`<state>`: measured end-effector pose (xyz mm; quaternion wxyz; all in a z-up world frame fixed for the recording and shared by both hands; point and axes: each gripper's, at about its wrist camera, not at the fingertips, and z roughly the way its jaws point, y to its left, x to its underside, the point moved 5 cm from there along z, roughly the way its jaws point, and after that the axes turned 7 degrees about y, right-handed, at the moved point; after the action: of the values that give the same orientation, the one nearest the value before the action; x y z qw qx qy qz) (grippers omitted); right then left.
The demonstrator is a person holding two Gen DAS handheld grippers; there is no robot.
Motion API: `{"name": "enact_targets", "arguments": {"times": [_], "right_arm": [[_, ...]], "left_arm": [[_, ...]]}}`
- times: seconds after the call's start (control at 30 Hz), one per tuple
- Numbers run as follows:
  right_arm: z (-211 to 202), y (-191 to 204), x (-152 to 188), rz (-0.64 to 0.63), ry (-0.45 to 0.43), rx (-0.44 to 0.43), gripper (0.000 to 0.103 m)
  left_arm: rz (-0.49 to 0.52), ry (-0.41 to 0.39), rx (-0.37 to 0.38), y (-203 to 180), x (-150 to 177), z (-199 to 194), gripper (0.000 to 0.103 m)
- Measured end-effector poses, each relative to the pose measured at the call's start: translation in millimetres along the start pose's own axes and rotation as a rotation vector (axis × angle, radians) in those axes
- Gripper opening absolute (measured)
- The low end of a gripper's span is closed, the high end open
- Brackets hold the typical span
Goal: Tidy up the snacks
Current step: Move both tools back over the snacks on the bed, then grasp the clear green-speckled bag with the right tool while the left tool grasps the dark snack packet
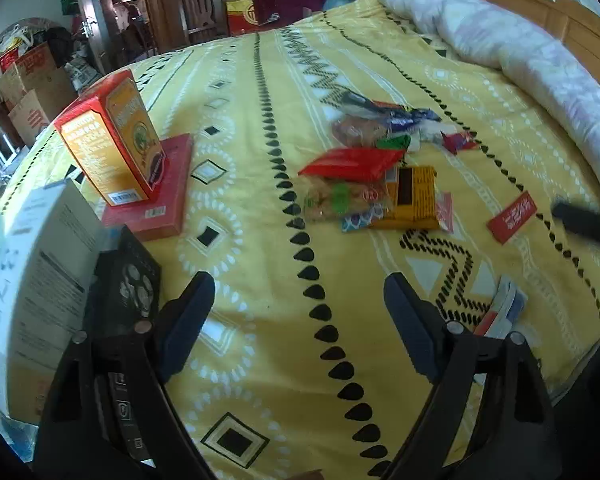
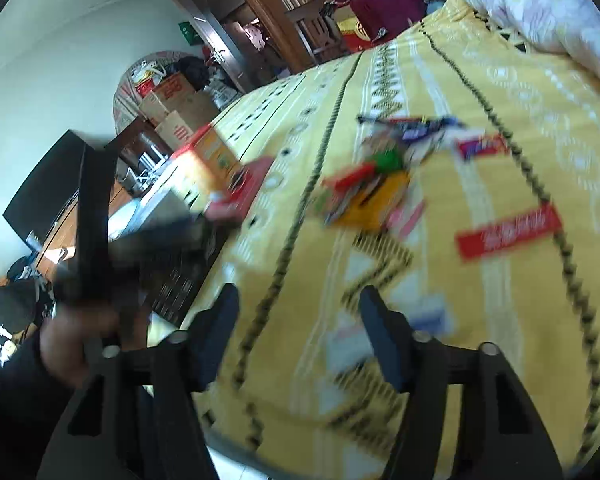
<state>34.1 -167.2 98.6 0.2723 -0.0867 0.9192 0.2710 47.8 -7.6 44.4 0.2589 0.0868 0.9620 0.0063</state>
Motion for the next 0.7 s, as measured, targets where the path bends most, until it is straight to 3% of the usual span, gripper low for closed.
{"name": "enact_targets", "arguments": {"times": [0.1,0.27,0.37,0.53,0.6,0.7], "right_arm": [[30,-37,-66,-0.031,0.006,0.057,0.059],[97,-125,-176,0.068,0.064,0.136,0.059],[150,-160,-224,0.106,0.150,0.148,0.068],[240,-163,-251,0.055,0.296,0.148,0.073],[273,-149,-239,0.004,0.375,0.137,0.082],[286,-113,-216,-0.089,0.432,0.112,0.083]], "left_arm": [[0.012,-0.006,0.017,0,15,10,0.087],[-0.023,0.003,0.088,9,31,6,0.087],[-0.027,0.008,0.111,13,34,7,0.087],[-0.053,0.025,0.136,21,35,13,0.087],[-0.058,0.035,0.136,23,36,16,0.087],[-0.074,0.038,0.146,26,38,15,0.087]]}}
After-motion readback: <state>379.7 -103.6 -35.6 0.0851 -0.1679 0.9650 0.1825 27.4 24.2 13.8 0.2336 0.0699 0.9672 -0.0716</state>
